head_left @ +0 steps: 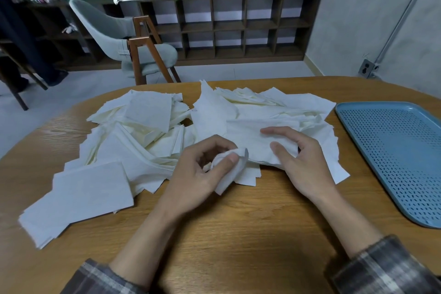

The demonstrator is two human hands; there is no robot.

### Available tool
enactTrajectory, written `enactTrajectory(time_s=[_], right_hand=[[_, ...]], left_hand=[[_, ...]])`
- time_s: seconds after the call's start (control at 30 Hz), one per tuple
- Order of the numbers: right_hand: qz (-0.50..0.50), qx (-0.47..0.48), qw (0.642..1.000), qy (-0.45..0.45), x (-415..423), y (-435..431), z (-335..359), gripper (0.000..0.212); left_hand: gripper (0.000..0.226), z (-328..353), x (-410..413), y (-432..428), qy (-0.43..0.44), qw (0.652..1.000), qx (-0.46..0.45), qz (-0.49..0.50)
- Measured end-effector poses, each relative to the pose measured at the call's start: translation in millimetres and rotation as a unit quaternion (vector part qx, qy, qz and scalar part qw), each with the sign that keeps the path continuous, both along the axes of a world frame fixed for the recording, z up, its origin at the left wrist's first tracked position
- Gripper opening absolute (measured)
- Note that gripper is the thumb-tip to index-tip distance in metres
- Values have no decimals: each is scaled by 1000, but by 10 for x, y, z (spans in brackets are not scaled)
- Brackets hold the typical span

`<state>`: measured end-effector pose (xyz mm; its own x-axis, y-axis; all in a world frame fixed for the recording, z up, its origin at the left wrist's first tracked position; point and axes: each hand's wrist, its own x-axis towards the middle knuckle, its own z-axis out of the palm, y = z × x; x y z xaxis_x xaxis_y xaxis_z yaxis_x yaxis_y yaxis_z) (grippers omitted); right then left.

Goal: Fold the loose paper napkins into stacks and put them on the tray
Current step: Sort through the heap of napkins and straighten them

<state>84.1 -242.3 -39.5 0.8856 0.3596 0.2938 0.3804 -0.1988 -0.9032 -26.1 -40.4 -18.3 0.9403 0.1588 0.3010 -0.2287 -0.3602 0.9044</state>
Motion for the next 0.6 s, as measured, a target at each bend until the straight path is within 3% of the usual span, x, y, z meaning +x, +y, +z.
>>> enactTrajectory(time_s=[0.2,0.33,0.5,0.6], right_hand=[[24,28,999,25,-46,11,57,23],[56,51,996,43,-66,22,104,20],[148,81,980,109,-83,1,99,45],[182,50,974,124,-135,21,118,27]], left_hand=[[6,30,15,71,45,982,-179,-32],[18,-5,46,102,66,937,-337,-61],[8,9,83,-6,43,973,-223,49],[7,-41,118,-19,30,975,-192,110]])
